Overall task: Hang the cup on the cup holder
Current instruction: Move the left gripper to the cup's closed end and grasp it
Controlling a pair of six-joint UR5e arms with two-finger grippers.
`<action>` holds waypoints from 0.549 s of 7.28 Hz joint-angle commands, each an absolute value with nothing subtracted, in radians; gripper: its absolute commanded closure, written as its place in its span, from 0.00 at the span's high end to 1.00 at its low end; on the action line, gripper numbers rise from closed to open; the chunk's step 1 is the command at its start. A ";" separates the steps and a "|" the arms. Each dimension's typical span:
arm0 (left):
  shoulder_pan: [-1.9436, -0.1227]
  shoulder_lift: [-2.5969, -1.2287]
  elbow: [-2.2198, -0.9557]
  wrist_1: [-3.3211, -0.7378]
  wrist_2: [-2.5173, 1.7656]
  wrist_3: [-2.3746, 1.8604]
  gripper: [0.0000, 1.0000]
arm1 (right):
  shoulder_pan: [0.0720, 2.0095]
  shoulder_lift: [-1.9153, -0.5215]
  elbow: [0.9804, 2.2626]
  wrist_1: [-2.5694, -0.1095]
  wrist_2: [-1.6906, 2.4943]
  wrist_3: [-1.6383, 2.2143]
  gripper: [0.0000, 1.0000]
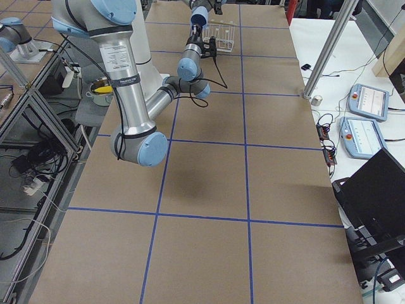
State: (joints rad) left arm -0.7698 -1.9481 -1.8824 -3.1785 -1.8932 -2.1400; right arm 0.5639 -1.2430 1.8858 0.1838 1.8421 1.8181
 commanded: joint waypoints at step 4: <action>-0.632 -2.000 -1.899 -3.180 -1.878 -2.138 0.98 | 0.555 -1.223 1.862 0.183 1.819 1.816 0.00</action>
